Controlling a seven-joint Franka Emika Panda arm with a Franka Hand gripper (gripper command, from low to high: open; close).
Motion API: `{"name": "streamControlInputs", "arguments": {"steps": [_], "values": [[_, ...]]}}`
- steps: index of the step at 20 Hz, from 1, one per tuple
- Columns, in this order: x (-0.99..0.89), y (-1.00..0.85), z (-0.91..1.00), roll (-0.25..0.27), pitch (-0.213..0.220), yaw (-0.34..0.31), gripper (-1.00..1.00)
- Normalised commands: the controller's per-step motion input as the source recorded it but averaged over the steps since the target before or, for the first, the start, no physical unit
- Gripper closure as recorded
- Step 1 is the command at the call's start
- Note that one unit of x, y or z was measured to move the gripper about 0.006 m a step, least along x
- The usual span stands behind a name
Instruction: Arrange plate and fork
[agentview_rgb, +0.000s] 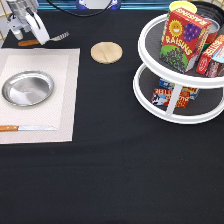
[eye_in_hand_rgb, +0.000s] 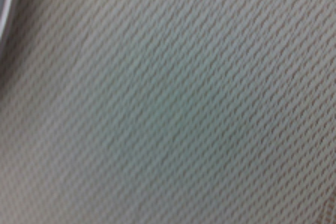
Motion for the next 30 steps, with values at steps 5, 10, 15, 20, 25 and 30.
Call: {"name": "streamControlInputs", "arguments": {"steps": [5, 10, 15, 20, 25, 30], "values": [[0.63, -0.1, 0.18, 0.001, 0.029, -0.182, 1.0], [0.62, -0.14, 0.03, 0.009, 0.041, -0.18, 1.0], [0.4, -0.16, -0.13, 0.019, 0.047, -0.2, 1.0], [-0.18, -0.36, -0.32, 0.024, 0.057, -0.109, 1.0], [-0.19, -0.23, -0.26, 0.036, 0.018, 0.0, 1.0], [0.09, -0.17, -0.04, 0.019, 0.024, -0.023, 1.0]]}}
